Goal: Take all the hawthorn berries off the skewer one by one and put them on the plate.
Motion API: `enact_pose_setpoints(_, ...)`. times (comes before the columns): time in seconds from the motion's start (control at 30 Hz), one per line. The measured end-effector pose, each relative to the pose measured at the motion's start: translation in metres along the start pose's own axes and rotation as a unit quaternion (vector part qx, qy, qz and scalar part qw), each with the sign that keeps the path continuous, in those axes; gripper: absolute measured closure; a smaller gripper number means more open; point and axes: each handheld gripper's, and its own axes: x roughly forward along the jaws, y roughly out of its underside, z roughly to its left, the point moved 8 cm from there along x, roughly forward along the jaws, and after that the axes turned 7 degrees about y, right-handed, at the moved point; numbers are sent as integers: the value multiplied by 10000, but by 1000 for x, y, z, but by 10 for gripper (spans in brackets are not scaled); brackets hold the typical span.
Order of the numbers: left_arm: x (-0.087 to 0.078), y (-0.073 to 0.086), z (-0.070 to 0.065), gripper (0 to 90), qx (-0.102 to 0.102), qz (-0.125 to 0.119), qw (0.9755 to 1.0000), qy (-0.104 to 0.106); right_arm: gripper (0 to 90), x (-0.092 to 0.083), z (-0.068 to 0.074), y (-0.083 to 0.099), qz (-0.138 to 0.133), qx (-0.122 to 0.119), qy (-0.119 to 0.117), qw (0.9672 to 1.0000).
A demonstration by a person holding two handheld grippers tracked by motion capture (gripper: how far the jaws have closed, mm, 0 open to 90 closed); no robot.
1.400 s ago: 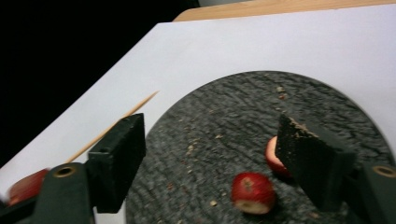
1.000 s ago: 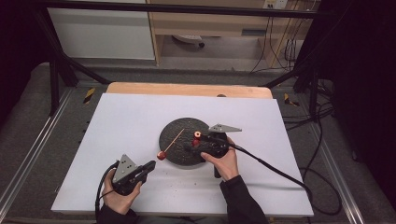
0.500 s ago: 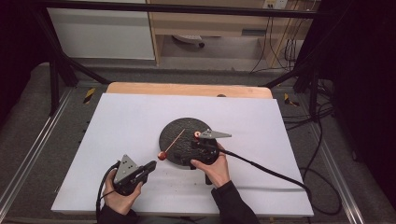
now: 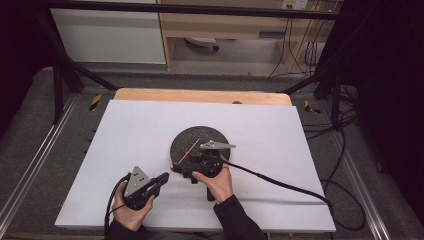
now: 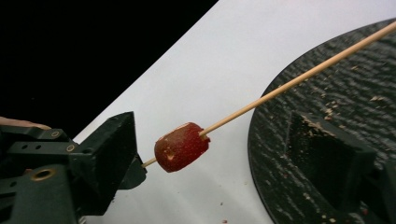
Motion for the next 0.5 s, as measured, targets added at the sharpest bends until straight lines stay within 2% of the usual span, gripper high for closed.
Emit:
enact_pose_setpoints(0.2,2,0,-2,885,10,11,10000,27,276,4,1,5,111,119,-102,9998)
enact_pose_setpoints(0.5,2,-1,-5,885,38,7,10000,62,495,6,5,8,260,330,-343,9985)
